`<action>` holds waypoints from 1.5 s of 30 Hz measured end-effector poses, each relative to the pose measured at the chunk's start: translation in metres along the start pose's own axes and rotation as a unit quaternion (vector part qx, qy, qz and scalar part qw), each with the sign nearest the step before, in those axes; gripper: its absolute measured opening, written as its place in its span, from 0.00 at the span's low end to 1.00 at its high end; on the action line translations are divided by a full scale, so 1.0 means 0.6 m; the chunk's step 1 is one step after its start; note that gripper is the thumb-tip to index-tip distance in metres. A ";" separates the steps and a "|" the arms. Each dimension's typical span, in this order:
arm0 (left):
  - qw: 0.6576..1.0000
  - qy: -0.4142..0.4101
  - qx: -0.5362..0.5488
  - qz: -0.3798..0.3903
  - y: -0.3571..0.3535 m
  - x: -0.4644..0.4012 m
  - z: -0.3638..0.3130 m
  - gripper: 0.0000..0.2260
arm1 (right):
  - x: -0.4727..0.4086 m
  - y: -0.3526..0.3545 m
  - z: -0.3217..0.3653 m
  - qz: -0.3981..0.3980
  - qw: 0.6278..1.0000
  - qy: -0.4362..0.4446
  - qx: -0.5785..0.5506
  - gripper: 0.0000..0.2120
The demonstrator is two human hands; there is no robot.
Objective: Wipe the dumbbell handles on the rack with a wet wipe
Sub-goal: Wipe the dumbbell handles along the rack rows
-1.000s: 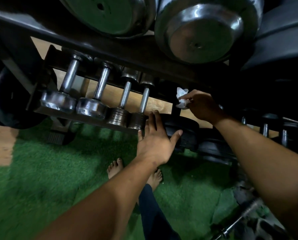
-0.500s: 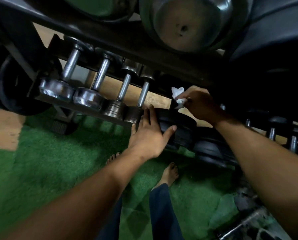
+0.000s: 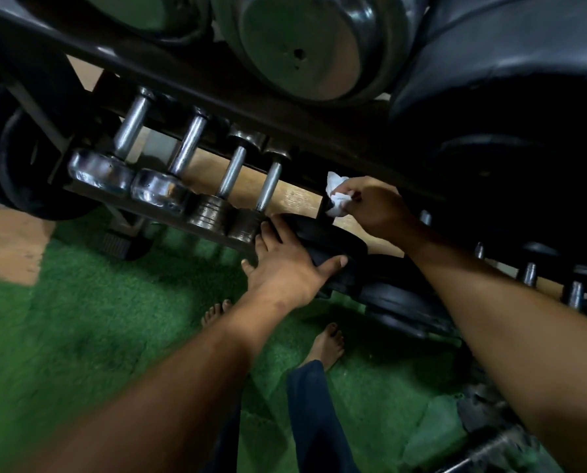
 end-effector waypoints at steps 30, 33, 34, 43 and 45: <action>1.000 -0.006 0.000 -0.014 0.005 0.005 -0.002 0.61 | 0.014 -0.051 -0.060 -0.105 0.893 -0.269 -0.344 0.09; 1.000 -0.006 -0.003 -0.016 0.006 0.005 -0.002 0.61 | 0.030 -0.062 -0.055 -0.033 0.897 -0.292 -0.332 0.10; 1.000 -0.007 -0.003 -0.016 0.006 0.005 -0.001 0.61 | 0.040 -0.067 -0.055 -0.003 0.896 -0.300 -0.328 0.10; 1.000 -0.011 0.002 -0.023 0.005 0.004 0.000 0.61 | 0.030 -0.083 -0.064 0.119 0.939 -0.265 -0.184 0.15; 1.000 -0.012 0.000 -0.022 0.005 0.004 0.000 0.61 | 0.030 -0.085 -0.067 0.107 0.934 -0.279 -0.195 0.14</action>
Point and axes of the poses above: each hand's wrist, its own x-axis away from the middle knuckle, its own y-axis out of the back of the hand, z = x × y, the point moved 9 cm from there along -x, towards the middle knuckle, and after that the axes turned 7 degrees about y, right-handed, at the moved point
